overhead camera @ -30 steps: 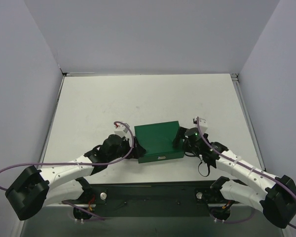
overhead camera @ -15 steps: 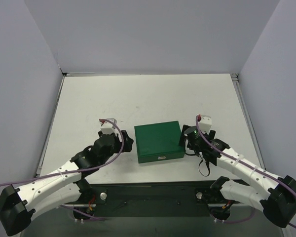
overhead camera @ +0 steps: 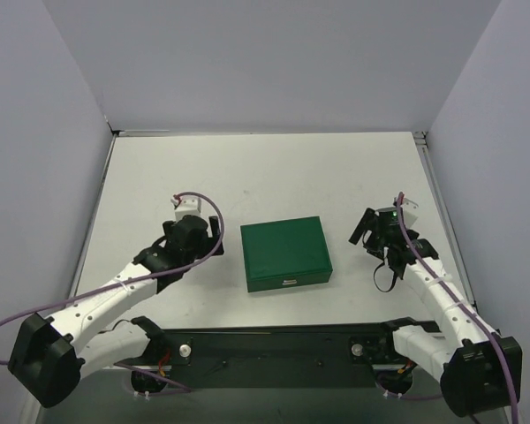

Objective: Organize the mixed jewelry

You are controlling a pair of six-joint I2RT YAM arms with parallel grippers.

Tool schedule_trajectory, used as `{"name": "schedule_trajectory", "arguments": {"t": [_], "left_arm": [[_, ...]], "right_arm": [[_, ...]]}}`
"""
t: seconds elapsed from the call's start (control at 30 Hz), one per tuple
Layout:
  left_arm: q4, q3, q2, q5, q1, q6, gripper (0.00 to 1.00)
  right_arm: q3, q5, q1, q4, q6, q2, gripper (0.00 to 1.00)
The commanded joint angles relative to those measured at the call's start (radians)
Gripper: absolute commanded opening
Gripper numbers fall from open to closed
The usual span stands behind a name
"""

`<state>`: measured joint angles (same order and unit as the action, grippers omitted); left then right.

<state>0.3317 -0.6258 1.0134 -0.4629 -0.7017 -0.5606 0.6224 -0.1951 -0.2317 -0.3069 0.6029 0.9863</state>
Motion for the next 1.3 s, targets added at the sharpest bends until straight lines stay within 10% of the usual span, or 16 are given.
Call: {"name": "schedule_trajectory", "arguments": {"t": [0.0,0.33,0.67,1.27], "left_arm": [[0.006,-0.063,0.016,0.125,0.158,-0.012,0.97],[0.208,-0.313,0.051,0.093,0.177,0.047,0.97],[0.24,-0.362,0.019,0.052,0.182,0.182,0.97],[0.262,-0.362,0.024,-0.048,0.182,0.168,0.97]], "right_arm": [[0.02,0.16,0.06,0.032,-0.049,0.006,1.0],[-0.054,0.375,0.069,0.282,-0.157,-0.01,1.0],[-0.164,0.155,0.069,0.511,-0.199,-0.202,1.0],[-0.07,-0.07,0.068,0.509,-0.406,0.004,1.0]]}}
